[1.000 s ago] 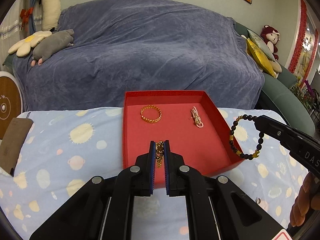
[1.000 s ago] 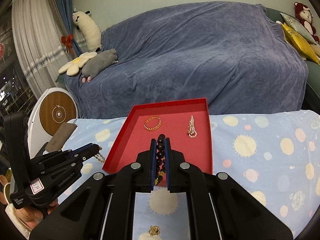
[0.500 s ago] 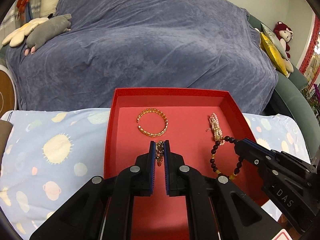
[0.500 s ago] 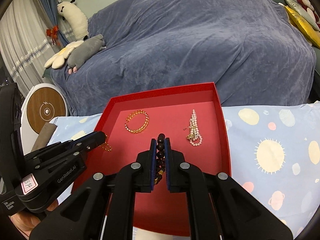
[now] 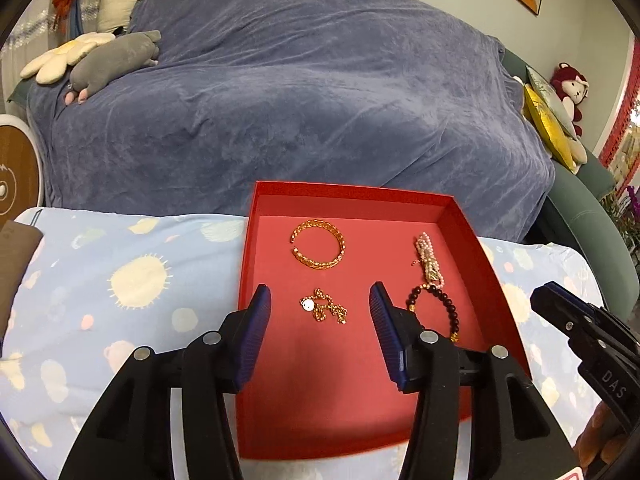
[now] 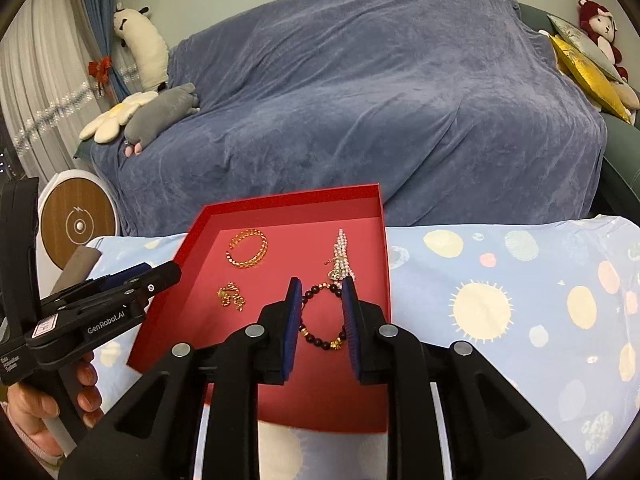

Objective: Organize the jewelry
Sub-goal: 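Lower the bead bracelet and gold chain into the red box and open both tools, then grasp the gold watch with the right tool while the left tool grasps a gold chain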

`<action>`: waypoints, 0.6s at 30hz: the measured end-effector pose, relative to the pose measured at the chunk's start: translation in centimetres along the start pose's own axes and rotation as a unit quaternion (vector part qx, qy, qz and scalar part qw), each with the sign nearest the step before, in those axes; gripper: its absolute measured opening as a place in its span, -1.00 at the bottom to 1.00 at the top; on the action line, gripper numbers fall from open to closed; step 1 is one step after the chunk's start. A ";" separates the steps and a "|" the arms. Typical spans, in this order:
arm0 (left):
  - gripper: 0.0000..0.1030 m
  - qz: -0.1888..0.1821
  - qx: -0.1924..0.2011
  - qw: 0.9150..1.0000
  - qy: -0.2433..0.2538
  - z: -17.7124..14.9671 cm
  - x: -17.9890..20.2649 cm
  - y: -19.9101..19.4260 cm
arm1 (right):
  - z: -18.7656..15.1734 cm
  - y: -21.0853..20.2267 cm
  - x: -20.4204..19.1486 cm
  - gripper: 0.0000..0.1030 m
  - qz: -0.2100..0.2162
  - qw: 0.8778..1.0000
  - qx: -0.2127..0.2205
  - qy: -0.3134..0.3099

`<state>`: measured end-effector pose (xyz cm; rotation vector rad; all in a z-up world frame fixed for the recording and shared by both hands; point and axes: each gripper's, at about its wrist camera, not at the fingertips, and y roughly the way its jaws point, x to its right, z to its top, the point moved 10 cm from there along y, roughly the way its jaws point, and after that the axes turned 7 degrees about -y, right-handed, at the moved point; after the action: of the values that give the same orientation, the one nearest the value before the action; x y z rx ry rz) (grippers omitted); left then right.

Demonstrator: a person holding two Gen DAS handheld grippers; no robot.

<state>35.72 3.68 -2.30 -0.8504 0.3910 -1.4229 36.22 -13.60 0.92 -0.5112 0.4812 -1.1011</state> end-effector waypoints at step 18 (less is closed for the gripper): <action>0.14 0.018 -0.029 0.998 0.047 -14.6 -0.5 -11.0 | -12.7 -12.9 -1.9 -0.34 0.002 1.000 -0.027 -0.006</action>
<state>17.75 0.93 -4.25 -0.8218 0.5179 -1.4269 18.84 -18.40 -1.02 -0.5636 0.5034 -1.0827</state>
